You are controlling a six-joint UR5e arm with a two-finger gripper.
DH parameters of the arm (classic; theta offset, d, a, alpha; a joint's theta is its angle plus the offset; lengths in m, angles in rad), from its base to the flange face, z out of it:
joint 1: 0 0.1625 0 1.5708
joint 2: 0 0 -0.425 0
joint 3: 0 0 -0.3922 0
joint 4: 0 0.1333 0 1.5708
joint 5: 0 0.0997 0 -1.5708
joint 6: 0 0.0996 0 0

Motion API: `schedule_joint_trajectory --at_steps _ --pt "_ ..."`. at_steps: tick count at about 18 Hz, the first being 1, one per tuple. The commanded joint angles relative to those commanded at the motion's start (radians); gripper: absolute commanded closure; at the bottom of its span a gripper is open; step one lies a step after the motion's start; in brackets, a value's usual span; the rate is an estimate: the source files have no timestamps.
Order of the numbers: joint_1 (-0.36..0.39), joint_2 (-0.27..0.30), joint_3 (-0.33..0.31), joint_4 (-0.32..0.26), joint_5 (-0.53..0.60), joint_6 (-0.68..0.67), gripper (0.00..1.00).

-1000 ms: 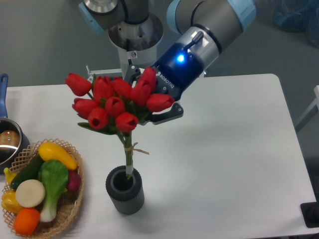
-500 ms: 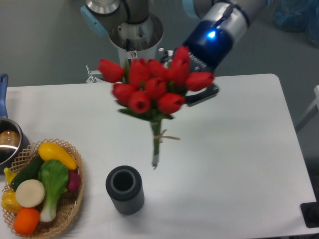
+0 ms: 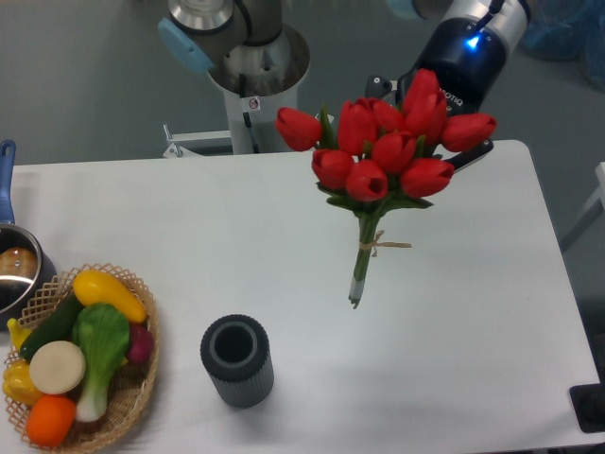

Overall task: Pick up the flowers from the vase
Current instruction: 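Carry the tulip bouquet up and away from the vase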

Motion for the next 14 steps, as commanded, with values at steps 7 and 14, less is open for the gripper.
schedule_joint_trajectory --at_steps 7,14 --pt "0.002 -0.002 -0.008 0.002 -0.002 0.006 0.69" --pt "0.005 0.000 -0.009 0.002 -0.002 0.005 0.69"
